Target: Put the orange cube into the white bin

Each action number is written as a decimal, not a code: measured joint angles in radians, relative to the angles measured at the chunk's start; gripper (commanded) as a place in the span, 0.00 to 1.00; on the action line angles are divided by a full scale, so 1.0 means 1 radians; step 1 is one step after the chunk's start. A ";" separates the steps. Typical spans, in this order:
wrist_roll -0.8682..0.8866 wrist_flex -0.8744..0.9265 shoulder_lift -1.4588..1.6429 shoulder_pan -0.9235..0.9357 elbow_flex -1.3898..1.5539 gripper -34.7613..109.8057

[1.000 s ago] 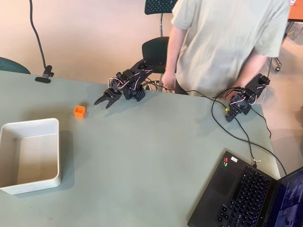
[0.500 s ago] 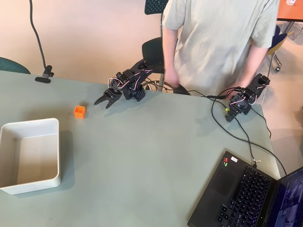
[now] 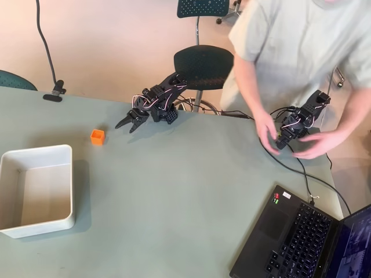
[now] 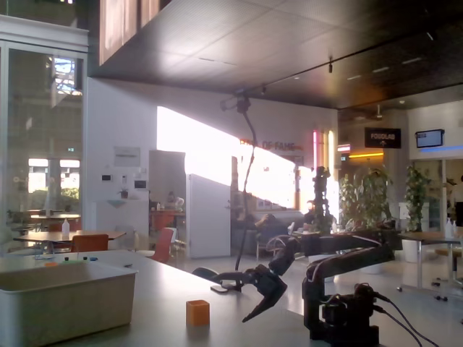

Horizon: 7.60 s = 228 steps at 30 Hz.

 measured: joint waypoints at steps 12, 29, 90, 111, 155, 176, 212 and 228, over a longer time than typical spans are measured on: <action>0.000 -0.020 0.025 0.002 -0.012 0.73; 0.006 -0.063 -0.218 0.006 -0.807 0.73; 0.681 1.026 -1.805 0.146 -2.100 0.74; 0.681 1.026 -1.991 0.143 -2.220 0.74; 0.681 0.985 -2.123 0.104 -2.221 0.73; 0.681 0.957 -2.123 0.115 -2.221 0.51; 0.680 0.930 -2.123 0.124 -2.318 0.41; 0.673 0.937 -2.123 0.187 -2.674 0.41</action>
